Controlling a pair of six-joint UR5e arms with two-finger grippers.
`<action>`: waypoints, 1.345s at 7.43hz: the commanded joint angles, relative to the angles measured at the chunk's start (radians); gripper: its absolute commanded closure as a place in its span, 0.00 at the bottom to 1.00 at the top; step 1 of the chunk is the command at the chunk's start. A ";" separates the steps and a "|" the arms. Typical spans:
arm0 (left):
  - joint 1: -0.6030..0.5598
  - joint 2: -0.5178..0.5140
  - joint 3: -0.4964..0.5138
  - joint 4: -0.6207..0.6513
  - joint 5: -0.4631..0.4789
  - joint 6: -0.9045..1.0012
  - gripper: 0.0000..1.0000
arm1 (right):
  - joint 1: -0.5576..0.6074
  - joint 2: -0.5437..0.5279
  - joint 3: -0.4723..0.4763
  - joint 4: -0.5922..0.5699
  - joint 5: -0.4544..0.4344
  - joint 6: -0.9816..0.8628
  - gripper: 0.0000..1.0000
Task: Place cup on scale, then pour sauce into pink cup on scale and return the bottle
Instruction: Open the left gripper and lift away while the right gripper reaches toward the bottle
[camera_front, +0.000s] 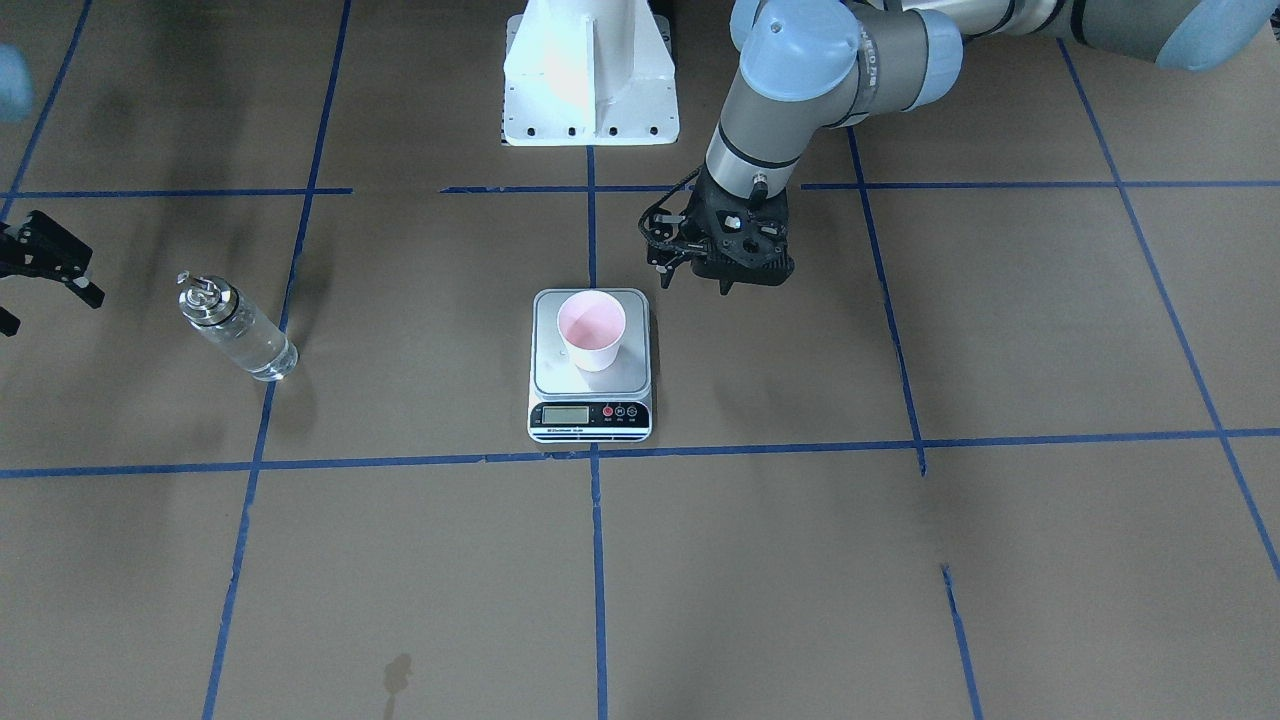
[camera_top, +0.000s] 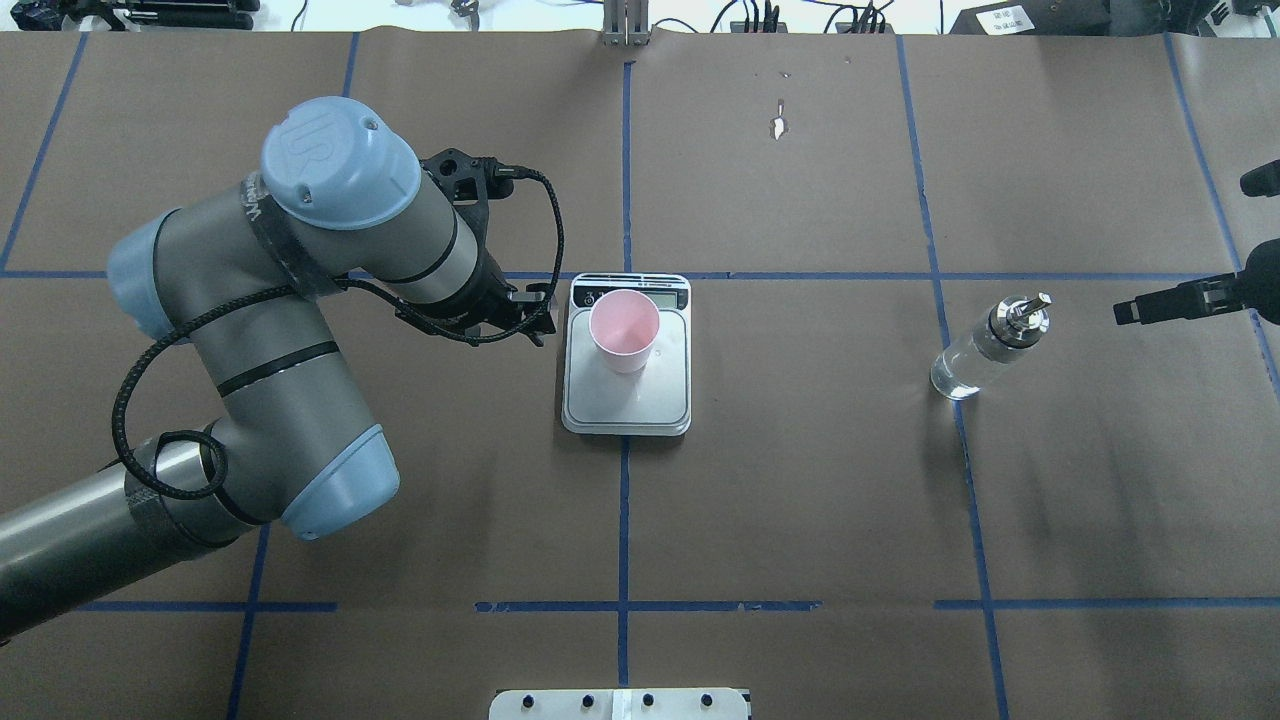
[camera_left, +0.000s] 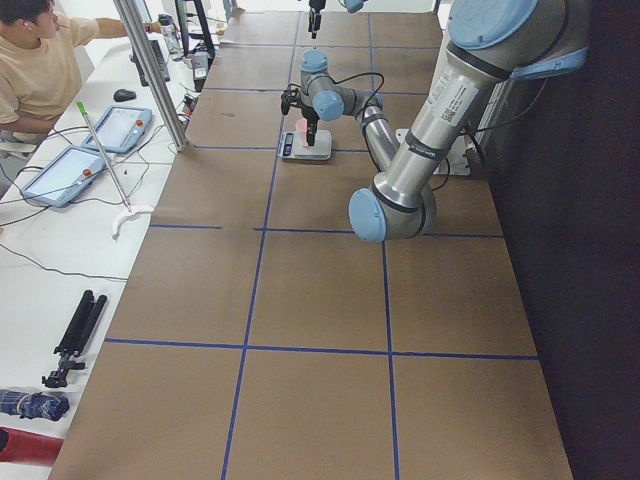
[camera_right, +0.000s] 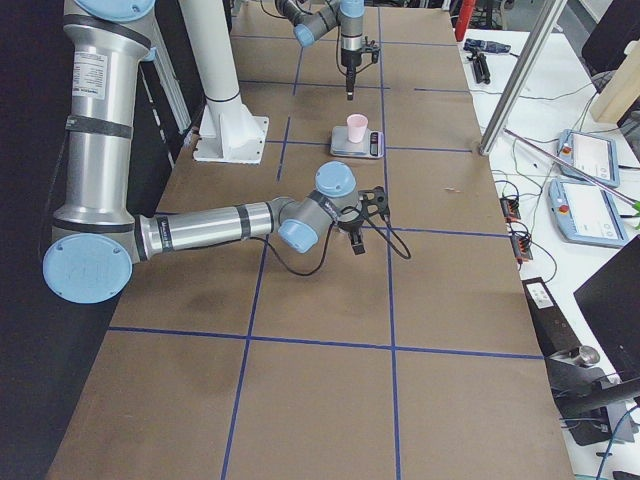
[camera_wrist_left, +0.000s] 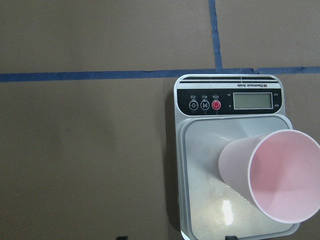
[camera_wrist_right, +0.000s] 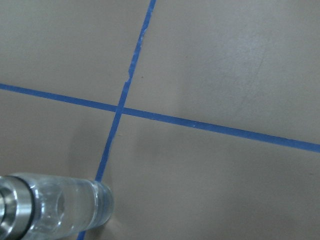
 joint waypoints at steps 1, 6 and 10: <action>-0.013 0.005 0.001 -0.001 0.002 0.001 0.28 | -0.077 -0.024 0.004 0.056 -0.012 0.031 0.00; -0.126 0.055 -0.040 0.000 -0.004 0.122 0.28 | -0.426 -0.080 0.158 0.063 -0.274 0.250 0.00; -0.174 0.068 -0.068 0.005 -0.001 0.124 0.28 | -0.625 -0.083 0.180 0.057 -0.708 0.522 0.00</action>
